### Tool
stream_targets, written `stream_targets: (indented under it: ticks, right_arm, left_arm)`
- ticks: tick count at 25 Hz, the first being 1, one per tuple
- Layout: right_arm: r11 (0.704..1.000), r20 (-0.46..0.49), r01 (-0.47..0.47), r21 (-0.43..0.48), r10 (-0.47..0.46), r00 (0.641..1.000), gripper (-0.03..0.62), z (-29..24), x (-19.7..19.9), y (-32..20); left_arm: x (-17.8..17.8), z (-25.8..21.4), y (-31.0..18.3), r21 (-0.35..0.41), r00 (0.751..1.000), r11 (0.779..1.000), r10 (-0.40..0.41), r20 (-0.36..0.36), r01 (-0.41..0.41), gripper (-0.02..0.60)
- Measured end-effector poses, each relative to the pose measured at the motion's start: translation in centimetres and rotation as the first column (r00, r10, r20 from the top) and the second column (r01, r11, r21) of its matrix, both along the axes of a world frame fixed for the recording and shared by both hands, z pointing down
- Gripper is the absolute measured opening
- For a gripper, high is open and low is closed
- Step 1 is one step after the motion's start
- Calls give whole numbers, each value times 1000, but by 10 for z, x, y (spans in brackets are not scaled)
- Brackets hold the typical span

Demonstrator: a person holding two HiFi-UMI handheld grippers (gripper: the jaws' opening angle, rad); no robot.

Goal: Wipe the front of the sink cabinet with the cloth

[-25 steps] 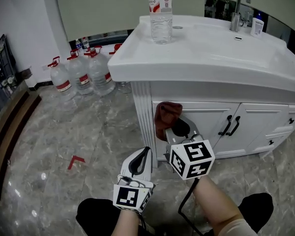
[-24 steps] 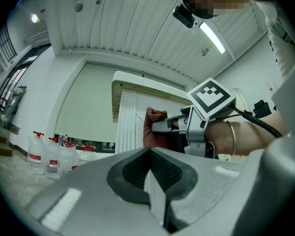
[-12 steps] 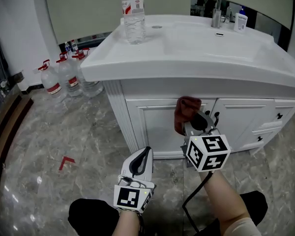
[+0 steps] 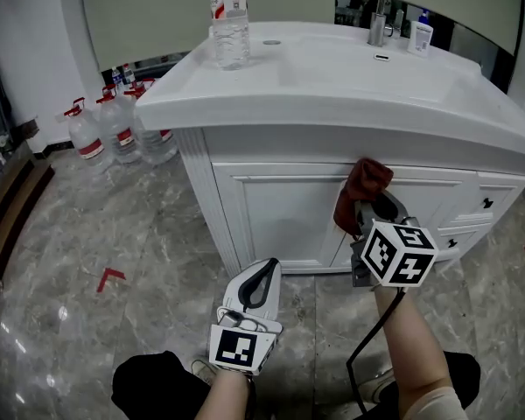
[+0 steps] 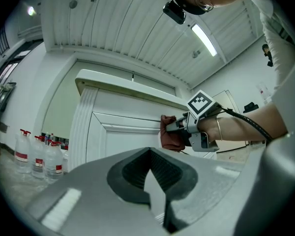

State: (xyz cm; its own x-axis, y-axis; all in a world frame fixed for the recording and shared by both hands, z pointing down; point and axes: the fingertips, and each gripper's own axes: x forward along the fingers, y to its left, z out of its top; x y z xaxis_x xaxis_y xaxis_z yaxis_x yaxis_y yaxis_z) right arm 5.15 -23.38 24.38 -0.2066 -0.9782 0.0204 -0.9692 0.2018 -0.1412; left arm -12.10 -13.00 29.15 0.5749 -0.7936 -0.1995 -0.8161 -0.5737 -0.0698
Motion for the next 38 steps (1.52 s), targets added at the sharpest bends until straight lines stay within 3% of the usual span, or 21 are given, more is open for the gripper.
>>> stream_targets:
  ticks: [5,13,20,26,31,38]
  right_arm:
    - [996,2,86,8,-86,996,78,11,-41,13]
    - [940,18,337,-51,-337,941,78,57,-181,-1]
    - [903,82,419,-93,-412,907,78,83,-253,-21]
    - [913,73,393,-105,-387,919,80,91,-248,-32]
    - [926,72,359,-116,-353,933,78,92,-215,-32]
    - [961,59,256,-108,-251,966,80,85,-142,-29]
  left_arm:
    - [-16,9,3,-18,999,999,-38,-22,37,2]
    - [-86,28,-12,-65,985,984,-169,-30,167,2]
    - [-131,46,-18,-100,970,966,-242,-22,239,2]
    - [-144,57,-24,-140,965,958,-258,-49,249,2]
    - [-116,76,-28,-167,978,964,-210,-9,206,2]
    - [-73,76,-32,-170,989,975,-147,-10,143,0]
